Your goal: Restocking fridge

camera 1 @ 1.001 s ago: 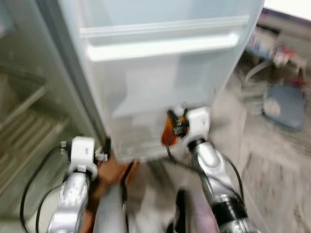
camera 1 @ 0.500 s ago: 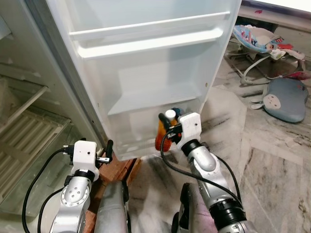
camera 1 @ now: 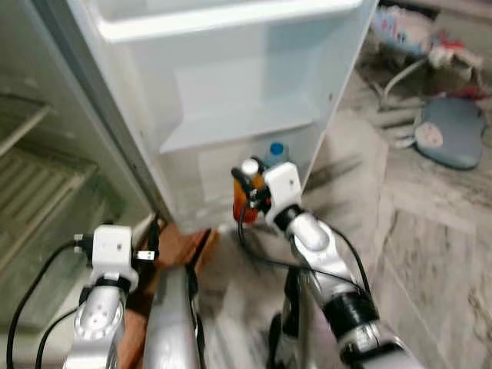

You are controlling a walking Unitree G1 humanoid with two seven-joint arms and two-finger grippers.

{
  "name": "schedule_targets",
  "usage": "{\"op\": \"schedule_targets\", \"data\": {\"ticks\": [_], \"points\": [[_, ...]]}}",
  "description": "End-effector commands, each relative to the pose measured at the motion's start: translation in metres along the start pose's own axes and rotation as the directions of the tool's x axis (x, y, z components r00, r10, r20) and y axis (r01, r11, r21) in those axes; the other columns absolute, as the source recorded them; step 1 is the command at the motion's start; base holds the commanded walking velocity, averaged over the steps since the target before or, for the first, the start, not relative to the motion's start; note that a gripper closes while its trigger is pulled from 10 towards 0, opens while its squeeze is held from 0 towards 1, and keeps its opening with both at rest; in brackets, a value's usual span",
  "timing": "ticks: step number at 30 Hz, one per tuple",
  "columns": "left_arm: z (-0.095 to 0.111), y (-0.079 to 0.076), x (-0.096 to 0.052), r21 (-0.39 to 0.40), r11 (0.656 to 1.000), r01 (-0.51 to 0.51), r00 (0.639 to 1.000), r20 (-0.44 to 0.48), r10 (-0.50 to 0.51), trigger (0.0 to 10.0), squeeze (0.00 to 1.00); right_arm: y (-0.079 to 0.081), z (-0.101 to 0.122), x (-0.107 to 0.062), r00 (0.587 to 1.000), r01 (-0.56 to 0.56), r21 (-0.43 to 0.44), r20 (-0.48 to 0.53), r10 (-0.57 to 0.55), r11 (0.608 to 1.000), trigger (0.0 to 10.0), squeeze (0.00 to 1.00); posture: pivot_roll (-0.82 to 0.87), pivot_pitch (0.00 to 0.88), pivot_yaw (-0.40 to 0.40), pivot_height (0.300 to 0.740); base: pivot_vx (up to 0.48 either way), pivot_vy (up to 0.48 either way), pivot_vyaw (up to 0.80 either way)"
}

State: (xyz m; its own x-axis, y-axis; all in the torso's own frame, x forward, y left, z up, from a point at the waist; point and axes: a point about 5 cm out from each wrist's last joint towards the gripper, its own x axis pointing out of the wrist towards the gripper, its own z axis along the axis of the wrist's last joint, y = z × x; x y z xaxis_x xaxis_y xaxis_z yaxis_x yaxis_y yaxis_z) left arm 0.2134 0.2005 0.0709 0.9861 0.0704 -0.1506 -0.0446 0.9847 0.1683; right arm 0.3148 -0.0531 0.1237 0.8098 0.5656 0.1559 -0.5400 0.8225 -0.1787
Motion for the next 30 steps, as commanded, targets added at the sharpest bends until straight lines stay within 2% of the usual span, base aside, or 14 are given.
{"op": "schedule_targets", "data": {"ticks": [1, 4, 8, 12, 19, 25, 27, 30], "points": [[0.002, 0.006, -0.005, 0.005, 1.0, -0.03, 1.0, 0.001, 0.03, 10.0, 0.0, -0.004, 0.015, 0.008, 0.997, 0.01, -0.045, 0.082, -0.006, 0.999, 10.0, 0.0, 0.23, 0.225, -0.02, 0.557, 0.0, 0.0, 0.0], [0.003, 0.01, -0.01, 0.007, 0.999, -0.046, 0.999, -0.002, 0.046, 10.0, 0.0, -0.014, 0.028, 0.015, 0.989, 0.058, -0.112, 0.141, -0.041, 0.992, 10.0, 0.0, 0.24, 0.24, -0.023, 0.557, 0.0, 0.0, 0.0], [0.002, 0.011, -0.016, 0.013, 0.999, -0.049, 0.999, -0.012, 0.049, 10.0, 0.0, -0.022, 0.027, 0.019, 0.989, 0.092, -0.129, 0.131, -0.075, 0.987, 10.0, 0.0, 0.26, 0.26, -0.023, 0.557, 0.0, 0.0, 0.0], [0.004, 0.012, -0.021, 0.015, 0.999, -0.046, 0.999, -0.008, 0.046, 10.0, 0.0, -0.023, 0.024, 0.019, 0.99, 0.084, -0.156, 0.127, -0.064, 0.984, 10.0, 0.0, 0.27, 0.283, -0.023, 0.557, 0.0, 0.0, 0.0], [0.006, 0.012, -0.029, 0.021, 0.999, -0.039, 0.999, -0.016, 0.039, 10.0, 0.0, -0.024, 0.006, 0.022, 0.997, 0.069, -0.171, 0.048, -0.061, 0.983, 10.0, 0.0, 0.3, 0.32, -0.03, 0.557, 0.0, 0.0, 0.0], [0.008, 0.014, -0.039, 0.029, 0.998, -0.048, 0.998, -0.027, 0.048, 10.0, 0.0, -0.021, 0.008, 0.031, 0.997, 0.072, -0.213, 0.051, -0.063, 0.974, 10.0, 0.0, 0.32, 0.348, -0.029, 0.557, 0.0, 0.0, 0.0], [0.009, 0.015, -0.045, 0.034, 0.998, -0.047, 0.998, -0.038, 0.048, 10.0, 0.0, -0.019, 0.017, 0.037, 0.992, 0.091, -0.265, 0.105, -0.065, 0.96, 10.0, 0.0, 0.33, 0.358, -0.029, 0.557, 0.0, 0.0, 0.0], [0.009, 0.015, -0.046, 0.035, 0.998, -0.046, 0.998, -0.04, 0.048, 10.0, 0.0, -0.019, 0.026, 0.039, 0.987, 0.094, -0.294, 0.153, -0.051, 0.951, 10.0, 0.0, 0.32, 0.364, -0.029, 0.557, 0.0, 0.0, 0.0]]}}
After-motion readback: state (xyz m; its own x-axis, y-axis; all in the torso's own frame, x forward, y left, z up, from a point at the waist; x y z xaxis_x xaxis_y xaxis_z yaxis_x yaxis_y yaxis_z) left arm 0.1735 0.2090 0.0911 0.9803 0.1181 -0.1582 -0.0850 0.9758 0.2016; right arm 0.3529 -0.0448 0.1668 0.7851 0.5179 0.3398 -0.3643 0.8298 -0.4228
